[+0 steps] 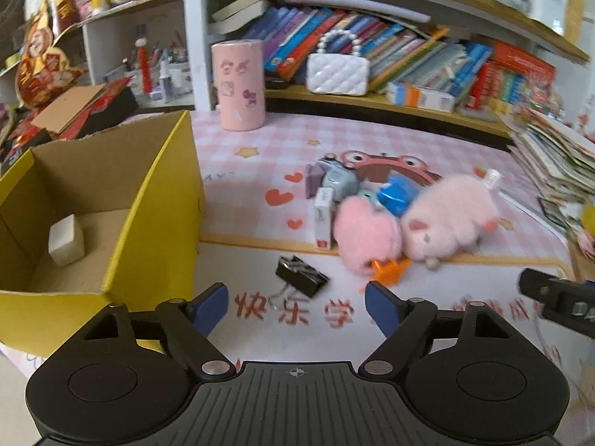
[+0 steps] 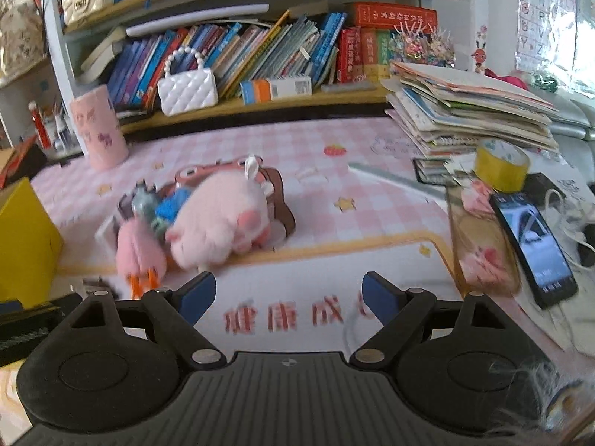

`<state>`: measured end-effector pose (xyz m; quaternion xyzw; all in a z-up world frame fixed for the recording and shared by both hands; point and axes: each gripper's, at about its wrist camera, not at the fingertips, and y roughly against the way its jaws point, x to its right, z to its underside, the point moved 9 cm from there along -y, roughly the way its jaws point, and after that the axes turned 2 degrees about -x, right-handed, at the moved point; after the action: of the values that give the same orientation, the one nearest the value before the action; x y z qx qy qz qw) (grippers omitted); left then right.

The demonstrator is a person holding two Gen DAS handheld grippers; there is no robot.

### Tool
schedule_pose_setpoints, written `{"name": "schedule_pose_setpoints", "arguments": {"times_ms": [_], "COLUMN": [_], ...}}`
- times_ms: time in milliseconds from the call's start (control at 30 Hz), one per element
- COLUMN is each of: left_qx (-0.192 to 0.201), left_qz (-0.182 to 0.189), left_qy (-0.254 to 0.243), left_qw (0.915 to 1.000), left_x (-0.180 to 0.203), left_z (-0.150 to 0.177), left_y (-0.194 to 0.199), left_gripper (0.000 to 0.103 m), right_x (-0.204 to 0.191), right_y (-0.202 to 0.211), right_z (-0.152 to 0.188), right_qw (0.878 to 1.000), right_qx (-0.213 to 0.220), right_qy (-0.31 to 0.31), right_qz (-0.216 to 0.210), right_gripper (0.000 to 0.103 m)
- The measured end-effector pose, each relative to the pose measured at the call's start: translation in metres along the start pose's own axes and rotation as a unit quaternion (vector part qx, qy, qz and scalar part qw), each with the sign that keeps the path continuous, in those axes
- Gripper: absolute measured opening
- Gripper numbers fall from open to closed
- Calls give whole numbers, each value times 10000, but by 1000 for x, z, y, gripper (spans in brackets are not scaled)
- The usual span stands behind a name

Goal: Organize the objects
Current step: 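Lower the left gripper onto the black binder clip and grasp it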

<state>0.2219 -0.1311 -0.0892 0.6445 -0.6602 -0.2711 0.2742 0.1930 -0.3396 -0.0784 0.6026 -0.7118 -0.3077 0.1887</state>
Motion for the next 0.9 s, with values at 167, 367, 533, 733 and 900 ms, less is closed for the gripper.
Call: {"name": "schedule_pose_setpoints", "arguments": {"times_ms": [167,367,533,733,900], "left_qx": [-188,-368,-392,-387,-200], "left_qz": [-159,-447,-464,-111,56], "left_qy": [249,127,101,99,56], "left_qw": [9994,9982,9981,9991,9998], "left_x": [2,8,8,15,17], "left_z": [-5,0,3,1,-5], "left_y": [-31,-58,-75,-72,-44], "left_gripper": [67,61,61,44,44], "right_x": [-4,-9,-12,-16,-23], "right_y": [-13,-25,-34,-46,-65], "right_z": [-19,-31,-35,-41,-47], "right_qw": [9997,9991,9985,9977,9970], "right_qx": [103,103,39,8,-52], "right_qy": [-21,26,91,98,108], "right_qz": [-227,-406,-538,-668,-767], "right_gripper": [86,86,86,88,90]}}
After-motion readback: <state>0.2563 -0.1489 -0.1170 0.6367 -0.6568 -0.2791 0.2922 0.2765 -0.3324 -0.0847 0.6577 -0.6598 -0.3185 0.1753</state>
